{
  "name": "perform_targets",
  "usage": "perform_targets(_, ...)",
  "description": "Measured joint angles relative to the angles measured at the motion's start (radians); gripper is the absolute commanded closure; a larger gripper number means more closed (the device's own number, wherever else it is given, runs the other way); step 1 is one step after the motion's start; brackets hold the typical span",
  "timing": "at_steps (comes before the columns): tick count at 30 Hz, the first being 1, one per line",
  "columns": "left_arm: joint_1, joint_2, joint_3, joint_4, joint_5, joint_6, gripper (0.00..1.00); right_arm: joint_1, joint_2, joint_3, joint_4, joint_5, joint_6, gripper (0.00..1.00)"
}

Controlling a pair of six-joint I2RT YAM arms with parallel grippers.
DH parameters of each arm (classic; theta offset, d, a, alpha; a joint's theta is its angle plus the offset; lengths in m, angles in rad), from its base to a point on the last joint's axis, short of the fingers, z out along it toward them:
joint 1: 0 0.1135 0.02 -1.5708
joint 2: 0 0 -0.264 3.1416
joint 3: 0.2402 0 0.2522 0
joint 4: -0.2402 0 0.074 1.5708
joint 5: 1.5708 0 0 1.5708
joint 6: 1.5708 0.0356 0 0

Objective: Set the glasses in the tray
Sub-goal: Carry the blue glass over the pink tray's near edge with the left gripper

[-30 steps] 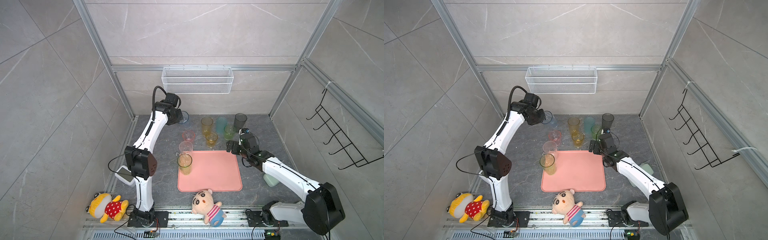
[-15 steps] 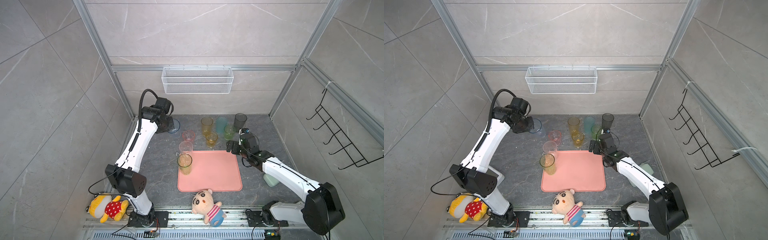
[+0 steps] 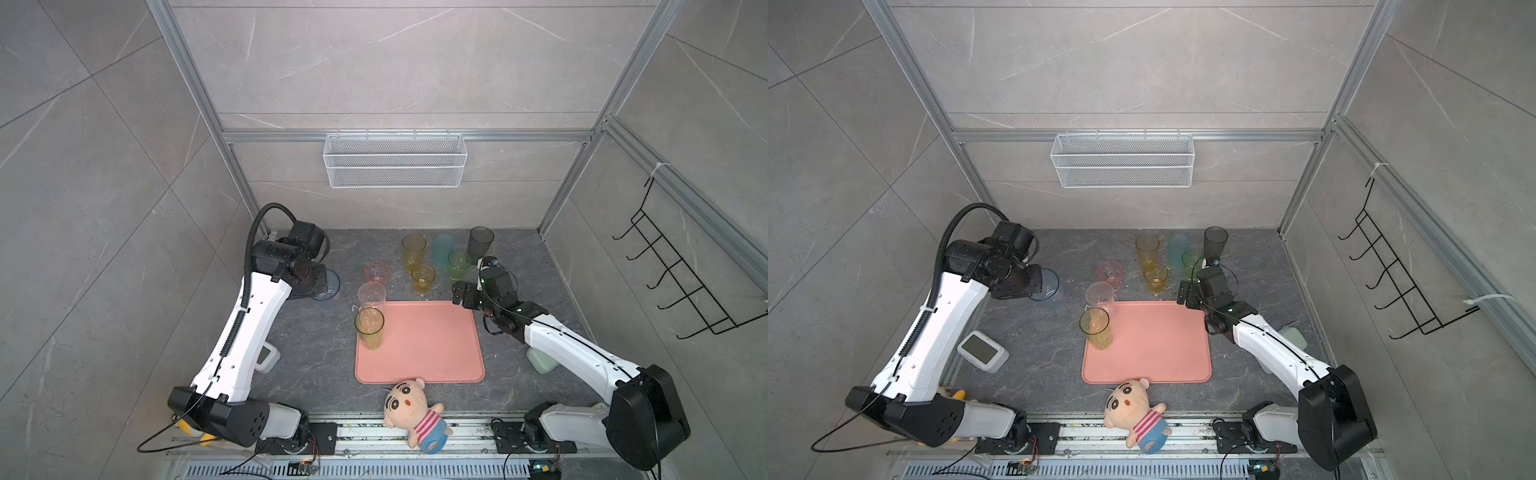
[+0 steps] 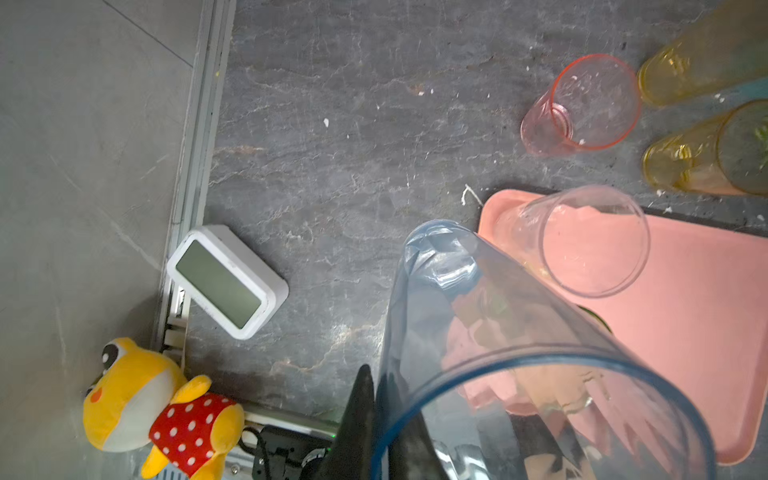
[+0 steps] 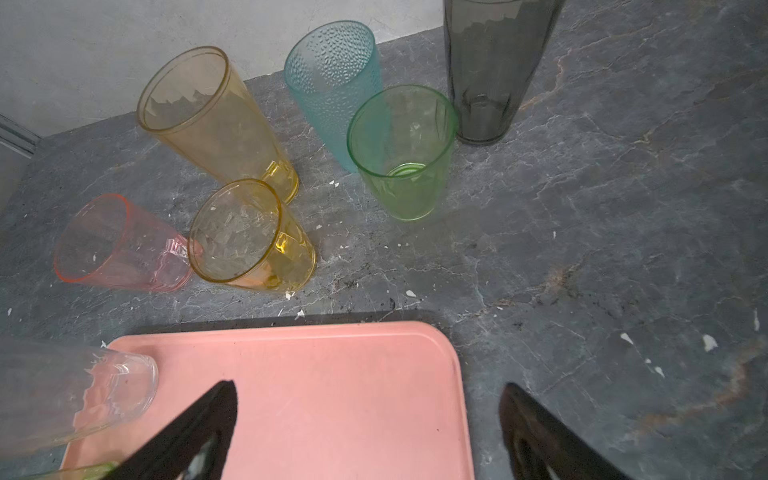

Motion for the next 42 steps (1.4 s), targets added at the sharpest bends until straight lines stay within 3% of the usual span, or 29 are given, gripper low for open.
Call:
perform_targets(8,0.000,-0.096,-0.101,-0.092,-0.011,-0.001,1.00,0.005,0.000,0.000,0.000,0.000,0.000,0.01)
perform_targets(19,-0.013,-0.177,-0.233,-0.092,0.040,-0.010,1.00,0.010,0.013,0.000,0.000,0.000,0.000,0.01)
perform_targets(32,-0.254,-0.184,-0.387,-0.083,0.060,-0.137,1.00,0.018,0.024,0.000,0.007,0.002,0.000,0.01)
perform_targets(42,-0.358,-0.175,-0.489,0.004,0.074,-0.241,1.00,0.020,0.024,0.000,0.007,0.004,0.000,0.01)
